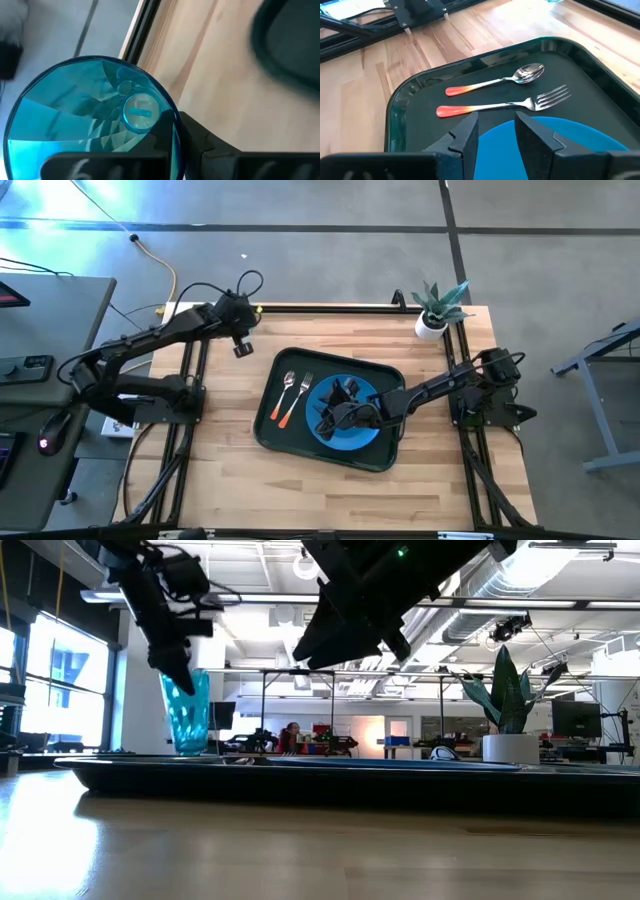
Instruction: Pick and place plate/cup/fork/spoon on tray
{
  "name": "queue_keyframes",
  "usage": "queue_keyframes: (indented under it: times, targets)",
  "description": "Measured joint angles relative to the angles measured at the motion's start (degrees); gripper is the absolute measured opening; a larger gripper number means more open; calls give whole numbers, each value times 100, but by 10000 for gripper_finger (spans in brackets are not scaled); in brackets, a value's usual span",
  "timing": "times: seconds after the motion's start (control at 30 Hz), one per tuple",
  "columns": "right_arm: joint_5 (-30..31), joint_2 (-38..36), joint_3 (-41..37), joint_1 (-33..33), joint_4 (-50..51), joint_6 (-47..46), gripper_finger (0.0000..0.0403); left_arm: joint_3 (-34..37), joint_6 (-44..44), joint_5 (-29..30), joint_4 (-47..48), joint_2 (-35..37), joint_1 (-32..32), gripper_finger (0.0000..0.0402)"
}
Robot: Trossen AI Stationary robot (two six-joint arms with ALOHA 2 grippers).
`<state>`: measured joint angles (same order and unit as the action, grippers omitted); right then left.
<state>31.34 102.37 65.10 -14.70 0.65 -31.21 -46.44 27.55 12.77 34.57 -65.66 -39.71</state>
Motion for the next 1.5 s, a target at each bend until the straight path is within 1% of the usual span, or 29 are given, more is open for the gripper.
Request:
queue_keyframes:
  times: [0.07,0.13,0.2,0.27,0.37,0.43,0.53,0.6,0.7,0.8,0.83,0.87,1.0,1.13,1.27,1.33,1.4,1.5]
  targets:
    - [54,-5,0,0,-1,108,119,0,4,-90,0,269,242,6]
    - [198,-45,0,-1,7,269,119,0,63,-349,-2,583,550,5]
    - [371,-111,4,-39,-44,520,119,0,129,-881,-2,936,904,4]
    - [577,-218,6,-115,-151,839,119,0,61,-1558,-36,1276,1255,4]
    - [456,-457,4,-291,-460,1242,119,0,-306,-2434,-111,1664,1745,4]
    - [354,-650,7,-426,-694,1481,119,0,-492,-2764,-164,1827,2071,4]
    - [251,-908,7,-634,-871,1856,119,4,-491,-2773,-84,1899,2651,4]
    - [266,-1063,7,-723,-917,2062,119,9,-327,-2581,-99,1857,3046,4]
    - [266,-1261,7,-758,-937,2461,119,9,127,-2289,-189,1657,3638,4]
    - [282,-1451,7,-750,-782,3292,119,11,788,-2301,-394,1408,4187,7]
    - [312,-1504,7,-754,-720,3419,119,15,980,-2305,-546,1348,4352,9]
    - [306,-1544,9,-754,-686,3414,119,17,1084,-2316,-818,1292,4504,10]
    - [247,-1581,9,-769,-328,2807,119,14,1176,-2265,-1852,1233,4925,9]
    - [305,-1482,4,-899,67,2509,128,11,1143,-2273,-1994,1234,5053,8]
    - [243,-1380,7,-1038,-199,2716,166,9,1093,-2428,-1604,1132,5072,8]
    - [248,-1314,9,-1051,-448,2838,197,11,1109,-2431,-1563,1085,5072,8]
    - [277,-1307,9,-1027,-390,2813,232,4,1153,-2435,-1773,995,5072,8]
    - [22,-1269,9,-849,-408,2494,288,2,1173,-2437,-1864,800,5072,8]
